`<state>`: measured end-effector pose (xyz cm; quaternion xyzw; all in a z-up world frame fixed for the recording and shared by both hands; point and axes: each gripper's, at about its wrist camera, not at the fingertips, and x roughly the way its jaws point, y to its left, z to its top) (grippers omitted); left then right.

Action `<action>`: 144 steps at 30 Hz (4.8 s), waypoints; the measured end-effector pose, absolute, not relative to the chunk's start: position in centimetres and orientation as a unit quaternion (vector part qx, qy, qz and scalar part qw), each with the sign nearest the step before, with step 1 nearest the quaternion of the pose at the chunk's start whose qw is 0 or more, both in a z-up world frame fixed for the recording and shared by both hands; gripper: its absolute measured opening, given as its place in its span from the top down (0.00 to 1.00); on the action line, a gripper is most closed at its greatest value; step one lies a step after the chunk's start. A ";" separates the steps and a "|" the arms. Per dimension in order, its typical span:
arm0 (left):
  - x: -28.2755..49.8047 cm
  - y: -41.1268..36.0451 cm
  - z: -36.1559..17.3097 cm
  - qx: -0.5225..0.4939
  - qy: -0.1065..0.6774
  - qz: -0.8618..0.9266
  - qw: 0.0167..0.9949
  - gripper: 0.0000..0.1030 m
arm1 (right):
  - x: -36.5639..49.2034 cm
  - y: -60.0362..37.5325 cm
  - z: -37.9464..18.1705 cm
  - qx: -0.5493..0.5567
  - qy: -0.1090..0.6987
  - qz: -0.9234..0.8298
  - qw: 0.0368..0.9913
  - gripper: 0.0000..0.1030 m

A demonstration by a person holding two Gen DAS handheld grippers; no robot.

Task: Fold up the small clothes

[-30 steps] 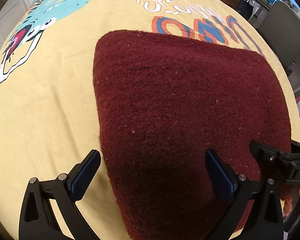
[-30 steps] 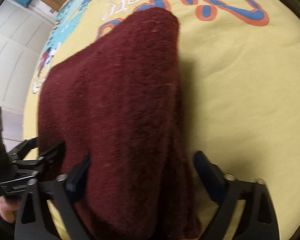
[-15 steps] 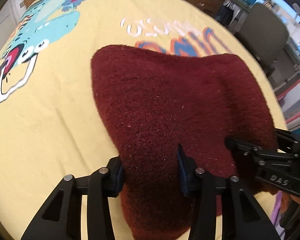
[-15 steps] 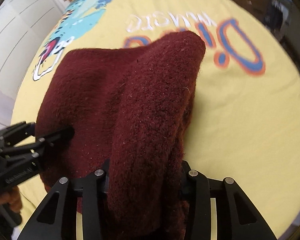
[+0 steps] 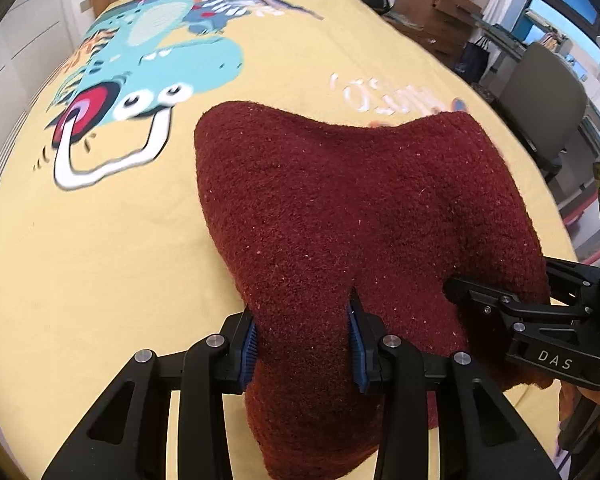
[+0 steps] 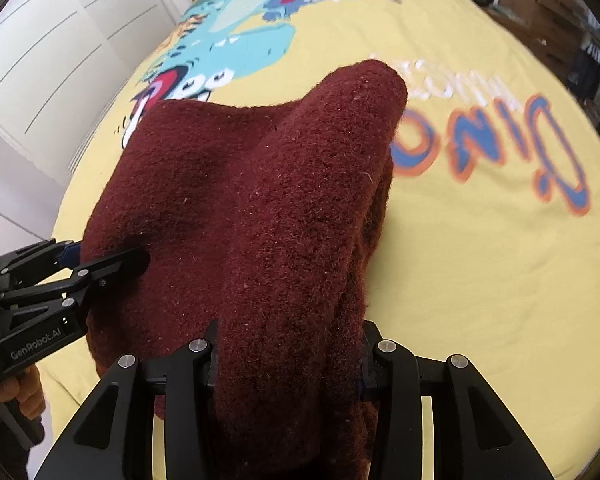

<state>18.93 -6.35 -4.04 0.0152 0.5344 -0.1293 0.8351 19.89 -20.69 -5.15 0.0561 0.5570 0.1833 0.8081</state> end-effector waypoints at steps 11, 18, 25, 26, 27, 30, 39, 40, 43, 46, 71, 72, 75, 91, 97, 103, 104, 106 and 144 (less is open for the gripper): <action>18.1 -3.6 -7.0 -0.016 0.552 -0.119 0.825 0.54 | 20.4 -20.1 -9.0 0.030 0.575 0.137 0.806 0.26; 17.4 -2.2 -6.7 -0.027 0.570 -0.105 0.815 0.28 | 18.6 -21.8 -6.6 -0.010 0.547 0.126 0.827 0.21; 16.1 -1.0 -6.6 -0.051 0.557 -0.096 0.823 0.01 | 15.8 -24.1 -6.5 -0.003 0.531 0.124 0.838 0.04; 16.1 -1.0 -6.8 -0.050 0.558 -0.094 0.823 0.01 | 15.6 -24.5 -6.6 0.003 0.529 0.121 0.840 0.01; 16.0 -1.0 -7.2 -0.048 0.562 -0.089 0.821 0.01 | 15.4 -24.8 -6.7 0.006 0.524 0.119 0.843 0.01; 16.1 -0.9 -8.5 -0.057 0.569 -0.092 0.815 0.01 | 15.2 -25.4 -7.2 -0.009 0.512 0.101 0.853 0.01; 15.3 0.2 -11.4 -0.091 0.552 -0.107 0.822 0.00 | 15.0 -27.2 -11.3 0.003 0.517 0.088 0.851 0.01; 15.2 0.4 -11.5 -0.098 0.550 -0.105 0.823 0.01 | 14.8 -27.4 -11.5 0.012 0.516 0.089 0.852 0.01; 14.7 0.2 -10.5 -0.082 0.539 -0.094 0.833 0.01 | 14.5 -27.7 -11.1 0.028 0.516 0.088 0.852 0.01; 13.8 0.0 -8.8 -0.076 0.531 -0.077 0.840 0.01 | 13.9 -28.0 -9.5 0.038 0.510 0.091 0.855 0.01; 0.1 2.2 0.3 0.000 0.490 -0.001 0.872 0.01 | 1.0 -33.9 1.7 0.005 0.448 0.035 0.893 0.01; -0.1 2.3 0.4 0.000 0.491 -0.001 0.871 0.01 | 0.8 -34.1 1.6 0.006 0.448 0.033 0.894 0.01; -0.3 2.4 0.4 0.001 0.492 0.001 0.870 0.01 | 0.4 -34.4 1.6 0.010 0.449 0.030 0.893 0.01; -0.8 2.5 0.2 -0.004 0.499 -0.001 0.867 0.01 | 0.1 -34.6 1.8 0.010 0.450 0.036 0.893 0.01; -0.9 2.6 0.2 -0.004 0.499 -0.001 0.867 0.01 | 0.0 -34.5 1.8 0.010 0.449 0.036 0.893 0.01; -1.0 2.5 0.2 -0.001 0.500 0.000 0.866 0.01 | -0.2 -34.2 2.0 0.005 0.452 0.041 0.891 0.01; -1.1 2.4 0.2 -0.001 0.500 0.000 0.866 0.01 | -0.3 -34.1 2.1 0.004 0.452 0.043 0.891 0.01; -1.1 2.3 0.2 0.000 0.500 0.000 0.866 0.01 | -0.3 -34.0 2.2 0.003 0.451 0.044 0.891 0.01; -1.0 2.0 0.6 0.002 0.505 -0.009 0.863 0.01 | -0.1 -34.0 2.2 -0.003 0.454 0.048 0.890 0.01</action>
